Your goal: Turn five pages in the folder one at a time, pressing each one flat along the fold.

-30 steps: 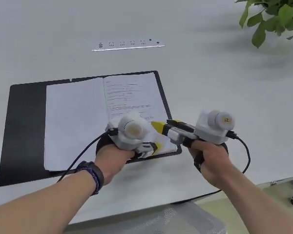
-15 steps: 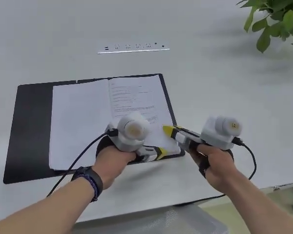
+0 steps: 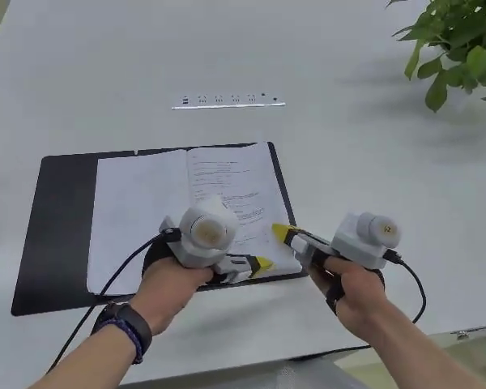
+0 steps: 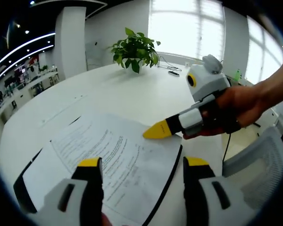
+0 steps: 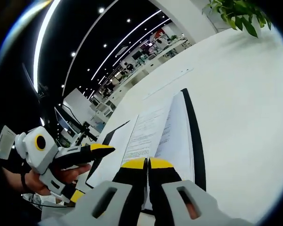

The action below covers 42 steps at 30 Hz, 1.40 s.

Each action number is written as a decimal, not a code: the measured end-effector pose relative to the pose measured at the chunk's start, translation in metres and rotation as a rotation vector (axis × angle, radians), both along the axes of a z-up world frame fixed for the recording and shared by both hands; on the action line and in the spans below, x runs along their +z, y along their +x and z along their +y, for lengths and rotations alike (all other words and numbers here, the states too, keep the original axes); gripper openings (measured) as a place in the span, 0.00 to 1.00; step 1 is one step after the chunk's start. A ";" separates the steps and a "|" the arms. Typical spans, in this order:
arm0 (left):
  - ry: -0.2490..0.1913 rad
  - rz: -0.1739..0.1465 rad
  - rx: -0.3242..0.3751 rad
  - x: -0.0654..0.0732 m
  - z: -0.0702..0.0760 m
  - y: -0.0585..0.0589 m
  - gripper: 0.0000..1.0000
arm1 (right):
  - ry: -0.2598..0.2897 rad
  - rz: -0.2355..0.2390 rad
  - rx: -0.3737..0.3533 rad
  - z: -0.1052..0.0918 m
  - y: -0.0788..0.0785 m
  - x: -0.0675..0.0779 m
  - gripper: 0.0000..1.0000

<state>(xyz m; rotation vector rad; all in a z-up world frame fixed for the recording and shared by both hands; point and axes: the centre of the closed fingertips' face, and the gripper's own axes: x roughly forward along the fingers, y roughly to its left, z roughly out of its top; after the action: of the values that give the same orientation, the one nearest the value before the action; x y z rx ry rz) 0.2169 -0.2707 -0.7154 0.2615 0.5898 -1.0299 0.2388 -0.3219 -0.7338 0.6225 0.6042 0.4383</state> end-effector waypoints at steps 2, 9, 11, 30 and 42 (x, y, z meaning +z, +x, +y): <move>-0.009 -0.004 0.018 0.006 0.007 0.002 0.69 | -0.001 -0.006 -0.002 0.001 0.001 0.003 0.00; 0.000 -0.014 0.058 0.010 0.032 0.002 0.70 | -0.002 -0.029 -0.005 0.005 0.003 0.011 0.00; -0.004 -0.009 0.072 0.010 0.039 0.003 0.70 | 0.007 -0.029 -0.013 0.006 0.004 0.012 0.00; -0.021 -0.008 0.201 0.029 0.105 -0.008 0.72 | 0.053 -0.081 -0.011 0.044 0.014 0.030 0.00; -0.039 -0.027 0.279 0.041 0.135 -0.007 0.72 | 0.070 -0.097 0.062 0.086 0.014 0.039 0.00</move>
<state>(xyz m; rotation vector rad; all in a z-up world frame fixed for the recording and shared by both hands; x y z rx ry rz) 0.2099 -0.1353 -0.6742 0.1523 0.5637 -0.7662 0.2529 -0.2358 -0.6950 0.6469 0.5182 0.5465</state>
